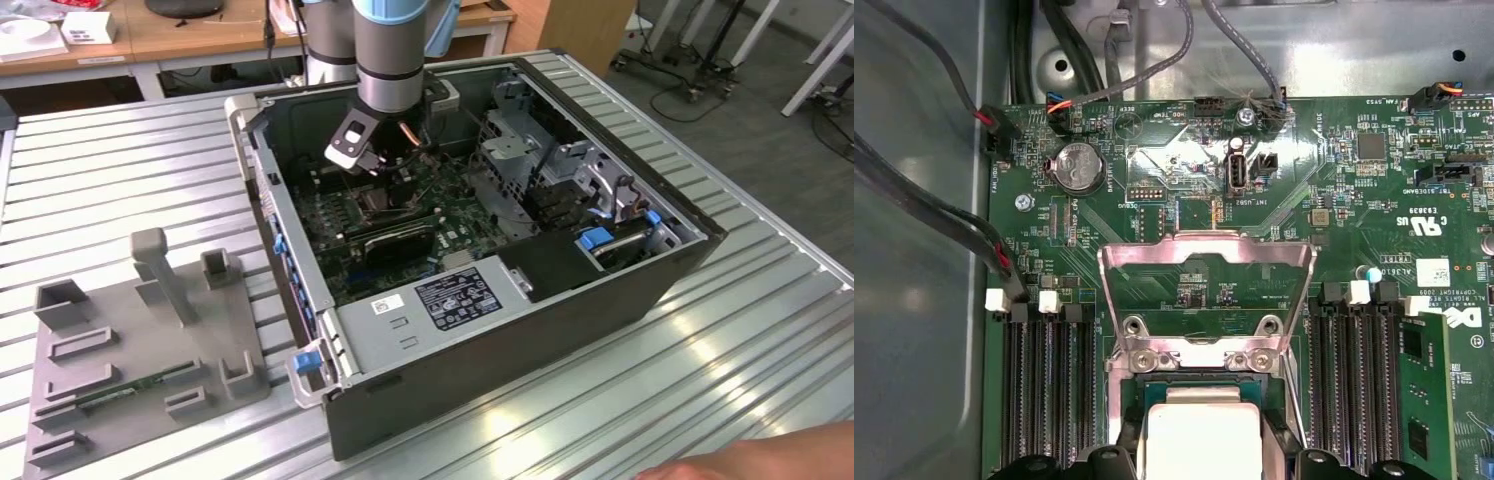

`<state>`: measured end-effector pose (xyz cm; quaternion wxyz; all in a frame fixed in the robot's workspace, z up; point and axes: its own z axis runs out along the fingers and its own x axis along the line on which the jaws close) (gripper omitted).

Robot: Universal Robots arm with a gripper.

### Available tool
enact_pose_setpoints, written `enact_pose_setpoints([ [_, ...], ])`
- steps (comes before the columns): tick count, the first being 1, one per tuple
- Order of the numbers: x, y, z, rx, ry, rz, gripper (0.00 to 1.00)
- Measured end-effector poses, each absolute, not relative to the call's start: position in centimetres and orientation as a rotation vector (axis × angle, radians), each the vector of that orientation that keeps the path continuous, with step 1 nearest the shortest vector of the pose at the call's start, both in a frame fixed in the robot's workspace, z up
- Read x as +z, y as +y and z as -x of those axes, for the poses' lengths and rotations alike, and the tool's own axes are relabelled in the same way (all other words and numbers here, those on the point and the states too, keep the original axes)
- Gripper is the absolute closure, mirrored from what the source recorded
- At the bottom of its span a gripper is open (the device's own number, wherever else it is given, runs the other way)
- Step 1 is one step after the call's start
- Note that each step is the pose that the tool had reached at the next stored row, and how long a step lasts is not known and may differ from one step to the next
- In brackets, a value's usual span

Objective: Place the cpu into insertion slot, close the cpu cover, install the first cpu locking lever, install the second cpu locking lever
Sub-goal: 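Place the cpu into insertion slot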

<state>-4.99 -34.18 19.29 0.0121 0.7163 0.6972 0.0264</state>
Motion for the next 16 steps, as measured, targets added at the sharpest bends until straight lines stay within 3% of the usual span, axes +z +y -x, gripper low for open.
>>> enact_pose_setpoints([
  [16,19.15,-34.18,5.00,0.080,2.173,-2.232,0.46],
])
